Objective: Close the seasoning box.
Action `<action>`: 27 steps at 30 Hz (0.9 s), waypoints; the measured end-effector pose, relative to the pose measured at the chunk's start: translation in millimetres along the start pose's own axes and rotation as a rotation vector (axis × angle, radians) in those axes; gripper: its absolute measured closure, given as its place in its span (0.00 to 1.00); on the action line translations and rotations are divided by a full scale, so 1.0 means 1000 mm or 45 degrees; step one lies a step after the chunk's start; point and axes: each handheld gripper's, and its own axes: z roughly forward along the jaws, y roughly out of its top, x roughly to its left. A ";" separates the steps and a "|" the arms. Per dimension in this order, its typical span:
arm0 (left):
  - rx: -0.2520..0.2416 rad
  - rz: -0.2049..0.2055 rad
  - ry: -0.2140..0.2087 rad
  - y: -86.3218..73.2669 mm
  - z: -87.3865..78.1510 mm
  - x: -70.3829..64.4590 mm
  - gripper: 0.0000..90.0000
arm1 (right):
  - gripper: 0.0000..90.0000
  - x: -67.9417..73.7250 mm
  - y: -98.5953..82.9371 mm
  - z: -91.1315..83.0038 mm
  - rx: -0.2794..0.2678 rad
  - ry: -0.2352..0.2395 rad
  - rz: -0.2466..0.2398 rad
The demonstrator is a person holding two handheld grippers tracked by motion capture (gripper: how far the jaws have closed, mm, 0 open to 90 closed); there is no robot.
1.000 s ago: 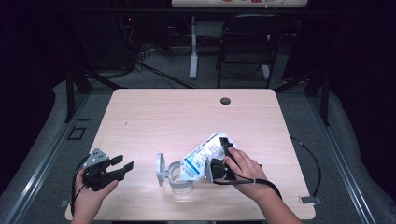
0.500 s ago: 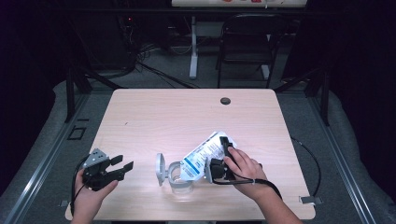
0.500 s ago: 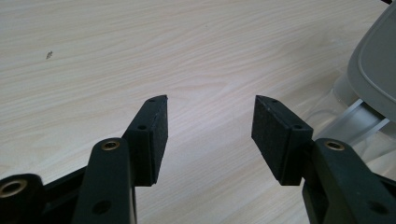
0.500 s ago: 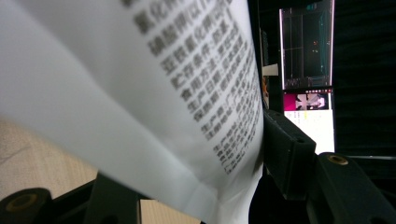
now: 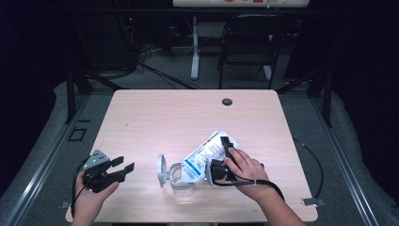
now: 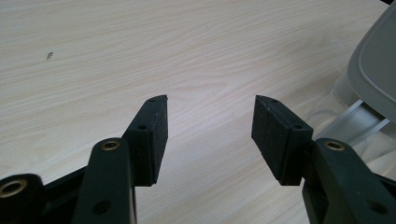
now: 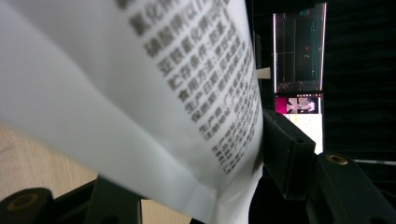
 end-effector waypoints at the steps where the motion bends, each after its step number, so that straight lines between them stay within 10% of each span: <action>1: 0.000 0.000 0.000 0.000 0.000 0.000 0.52 | 0.52 0.000 0.000 0.000 0.000 0.000 -0.001; 27: -0.001 -0.003 0.002 0.000 0.000 0.000 0.52 | 0.52 -0.002 0.002 -0.001 -0.001 -0.025 -0.049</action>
